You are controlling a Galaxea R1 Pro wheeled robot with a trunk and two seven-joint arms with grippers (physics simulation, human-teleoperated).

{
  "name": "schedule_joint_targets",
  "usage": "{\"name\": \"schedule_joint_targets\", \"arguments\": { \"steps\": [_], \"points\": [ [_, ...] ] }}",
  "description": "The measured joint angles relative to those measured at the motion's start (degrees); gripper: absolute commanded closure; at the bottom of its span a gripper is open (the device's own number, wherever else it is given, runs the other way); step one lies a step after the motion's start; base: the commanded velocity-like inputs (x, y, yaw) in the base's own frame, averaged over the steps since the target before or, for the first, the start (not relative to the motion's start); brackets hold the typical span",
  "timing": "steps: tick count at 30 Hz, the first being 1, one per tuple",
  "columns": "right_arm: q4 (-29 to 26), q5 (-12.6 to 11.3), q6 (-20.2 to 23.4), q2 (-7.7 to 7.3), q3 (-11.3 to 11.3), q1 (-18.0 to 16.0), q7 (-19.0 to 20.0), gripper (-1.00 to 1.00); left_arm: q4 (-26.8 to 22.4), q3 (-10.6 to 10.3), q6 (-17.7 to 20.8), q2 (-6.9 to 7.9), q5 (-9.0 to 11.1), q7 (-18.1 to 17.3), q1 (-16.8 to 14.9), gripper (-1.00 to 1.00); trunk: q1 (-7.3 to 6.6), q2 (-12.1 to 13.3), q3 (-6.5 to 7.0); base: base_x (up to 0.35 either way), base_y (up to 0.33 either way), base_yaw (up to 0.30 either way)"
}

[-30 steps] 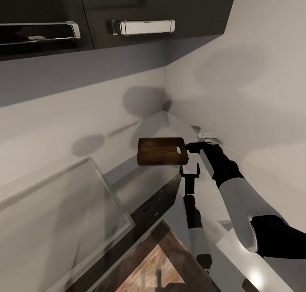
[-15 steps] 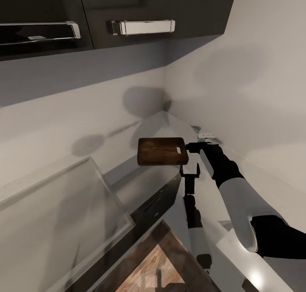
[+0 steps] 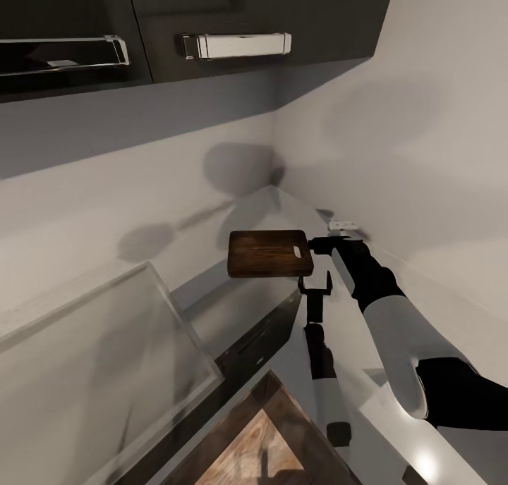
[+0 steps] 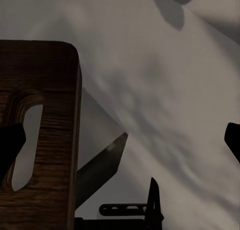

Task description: In the kitchen, take the Vidalia onion out of the sink, dice it on the chopping board with the paring knife, put the diced onion into the bowl on the countertop, then place both the paring knife and the chopping board into the sink.

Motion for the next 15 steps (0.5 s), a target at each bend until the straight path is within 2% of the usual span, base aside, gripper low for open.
{"name": "schedule_joint_targets", "arguments": {
  "steps": [15],
  "points": [
    [0.13, -0.07, 0.00, 0.00, 0.00, 0.00, 0.00, -1.00, 0.00, 0.00, 0.00, 0.00, 0.00, 0.00, 0.00, -1.00, 0.00, 0.00, -0.38, 0.000, 0.000, 0.000]
  ]
}}
